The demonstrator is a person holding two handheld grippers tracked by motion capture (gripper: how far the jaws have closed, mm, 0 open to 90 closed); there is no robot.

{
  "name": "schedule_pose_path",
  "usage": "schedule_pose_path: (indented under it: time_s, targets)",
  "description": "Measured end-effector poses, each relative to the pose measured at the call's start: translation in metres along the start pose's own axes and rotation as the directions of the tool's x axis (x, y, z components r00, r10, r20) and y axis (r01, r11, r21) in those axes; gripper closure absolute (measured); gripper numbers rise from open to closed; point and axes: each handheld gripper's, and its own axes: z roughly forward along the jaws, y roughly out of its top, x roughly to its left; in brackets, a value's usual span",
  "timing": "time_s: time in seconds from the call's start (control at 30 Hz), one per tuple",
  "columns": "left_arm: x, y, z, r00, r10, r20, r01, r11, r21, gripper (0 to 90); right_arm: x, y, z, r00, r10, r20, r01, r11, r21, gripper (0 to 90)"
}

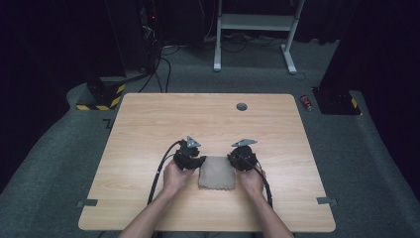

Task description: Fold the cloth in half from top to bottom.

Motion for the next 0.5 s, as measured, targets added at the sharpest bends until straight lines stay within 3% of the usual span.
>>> schedule_pose_path:
  time_s: [0.03,0.07,0.17,0.3,0.37,0.4,0.47,0.5]
  targets:
    - [0.000,0.000,0.000,1.0000,0.000,0.000,0.000,1.0000,0.000,53.9,0.000,0.000,0.000,1.0000,0.000,0.000,0.000,1.000,0.000,73.8]
    - [-0.005,-0.005,-0.005,1.0000,0.003,0.009,-0.003,1.0000,0.005,51.9,-0.001,-0.002,-0.005,0.9997,0.021,-0.016,-0.021,0.999,-0.028,68.3]
    - [-0.009,-0.014,-0.010,0.9998,0.021,-0.004,-0.021,0.9996,0.017,48.7,0.001,-0.006,-0.012,0.9994,0.014,-0.031,-0.016,0.999,-0.042,64.4]
    - [-0.007,-0.025,-0.010,0.9984,0.035,-0.045,-0.033,0.9984,0.047,48.2,0.004,-0.015,-0.014,0.9994,-0.011,-0.033,0.010,1.000,-0.022,63.7]
    - [-0.006,-0.025,-0.010,0.9985,0.034,-0.042,-0.032,0.9987,0.039,46.1,0.005,-0.020,-0.011,0.9994,-0.025,-0.022,0.025,1.000,0.002,64.0]
    - [-0.006,-0.024,-0.012,0.9964,0.052,-0.066,-0.049,0.9976,0.048,46.2,0.005,-0.022,-0.011,0.9993,-0.027,-0.025,0.026,1.000,-0.014,64.0]
    - [-0.007,-0.024,-0.013,0.9965,0.050,-0.066,-0.047,0.9978,0.046,45.8,0.005,-0.022,-0.012,0.9994,-0.024,-0.025,0.024,1.000,-0.014,64.0]
    - [-0.007,-0.025,-0.019,0.9994,0.016,-0.032,-0.015,0.9995,0.028,44.5,0.006,-0.023,-0.014,0.9995,-0.024,-0.019,0.024,1.000,-0.011,64.0]
